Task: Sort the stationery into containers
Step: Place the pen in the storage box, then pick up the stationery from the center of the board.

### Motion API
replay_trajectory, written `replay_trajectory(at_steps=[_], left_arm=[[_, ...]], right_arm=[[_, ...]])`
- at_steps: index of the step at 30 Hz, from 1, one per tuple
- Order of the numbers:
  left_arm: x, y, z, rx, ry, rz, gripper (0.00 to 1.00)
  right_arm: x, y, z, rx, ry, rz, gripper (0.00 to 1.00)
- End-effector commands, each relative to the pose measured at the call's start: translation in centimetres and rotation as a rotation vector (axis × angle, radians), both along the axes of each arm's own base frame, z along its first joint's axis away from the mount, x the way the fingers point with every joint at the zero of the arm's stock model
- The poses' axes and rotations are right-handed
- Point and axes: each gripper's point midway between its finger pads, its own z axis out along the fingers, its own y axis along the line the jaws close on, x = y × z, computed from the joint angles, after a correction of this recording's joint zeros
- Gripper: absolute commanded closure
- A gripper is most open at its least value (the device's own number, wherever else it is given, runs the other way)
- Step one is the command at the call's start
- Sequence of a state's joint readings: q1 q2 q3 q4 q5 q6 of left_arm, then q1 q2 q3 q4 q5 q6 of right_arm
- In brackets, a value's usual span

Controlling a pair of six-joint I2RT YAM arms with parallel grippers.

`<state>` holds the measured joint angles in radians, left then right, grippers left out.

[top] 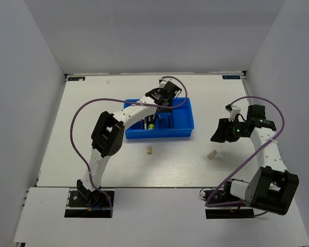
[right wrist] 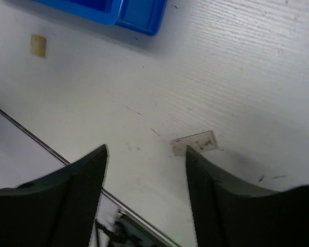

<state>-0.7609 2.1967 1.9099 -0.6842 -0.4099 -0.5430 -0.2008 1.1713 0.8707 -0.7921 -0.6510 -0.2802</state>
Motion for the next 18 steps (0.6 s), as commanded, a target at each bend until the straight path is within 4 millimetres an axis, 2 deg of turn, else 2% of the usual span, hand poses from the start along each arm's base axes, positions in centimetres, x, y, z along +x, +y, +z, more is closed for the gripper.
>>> replay_trajectory(at_steps=[1,2,4,5,6,7,8,9,10,11,12,13,14,15,16,17,18], left_arm=[[-0.4,0.1,6.6,-0.1,-0.083,-0.014,0.55],[-0.7,0.2,7.1,-0.095,-0.088,-0.032,0.65],[-2.5,-0.3,10.1,-0.116,-0.128,-0.089,0.87],[-3.1,-0.2,10.9,-0.105,-0.139,-0.114,0.98],[-4.3,-0.7,11.0,-0.103,-0.126,-0.157,1.0],[-6.3,0.0,12.0,-0.098,-0.122,-0.2,1.0],[-7.6,-0.2,12.2,-0.088,-0.115,-0.245,0.97],[-10.4,1.2,11.5,-0.085,-0.075,-0.305,0.89],[-11.8,1.3,11.2,-0.09,-0.055,-0.342,0.76],[-13.3,1.3,10.5,-0.095,-0.019,-0.397,0.38],[-14.6,2.2,11.7,-0.117,-0.03,-0.409,0.3],[-17.1,4.7,8.4,-0.06,0.058,-0.419,0.25],[-18.5,5.4,8.8,-0.084,0.062,-0.441,0.19],[-19.9,6.9,6.3,-0.043,0.112,-0.448,0.18],[-21.3,8.6,6.2,-0.059,0.095,-0.451,0.18],[-22.0,9.3,5.8,-0.057,0.099,-0.457,0.18],[-22.9,10.5,4.2,-0.039,0.125,-0.451,0.18]], right_arm=[[0.4,-0.4,0.4,-0.08,-0.117,0.215,0.43],[0.0,-0.4,0.4,-0.08,-0.109,0.261,0.5],[-1.4,0.3,0.6,-0.081,-0.246,0.547,0.62],[-2.0,0.8,0.7,-0.061,-0.288,0.633,0.68],[-4.0,1.1,0.4,-0.064,-0.366,0.828,0.68],[-4.2,0.8,-0.6,-0.115,-0.472,0.98,0.68],[-4.2,0.6,-1.1,-0.156,-0.575,1.105,0.68],[-5.0,0.4,-2.4,-0.172,-0.594,1.173,0.68],[-5.0,0.0,-3.2,-0.205,-0.622,1.236,0.68],[-4.5,0.0,-3.7,-0.246,-0.706,1.33,0.67],[-4.2,-0.5,-4.4,-0.284,-0.716,1.369,0.67],[-4.4,-0.3,-5.2,-0.264,-0.715,1.391,0.67],[-4.0,-0.3,-5.3,-0.277,-0.759,1.441,0.65],[-3.8,-0.4,-5.2,-0.278,-0.761,1.451,0.63],[-3.4,-0.2,-5.4,-0.265,-0.767,1.468,0.59],[-2.8,-0.2,-5.3,-0.28,-0.785,1.474,0.55],[-2.6,-0.6,-5.7,-0.291,-0.777,1.489,0.55]])
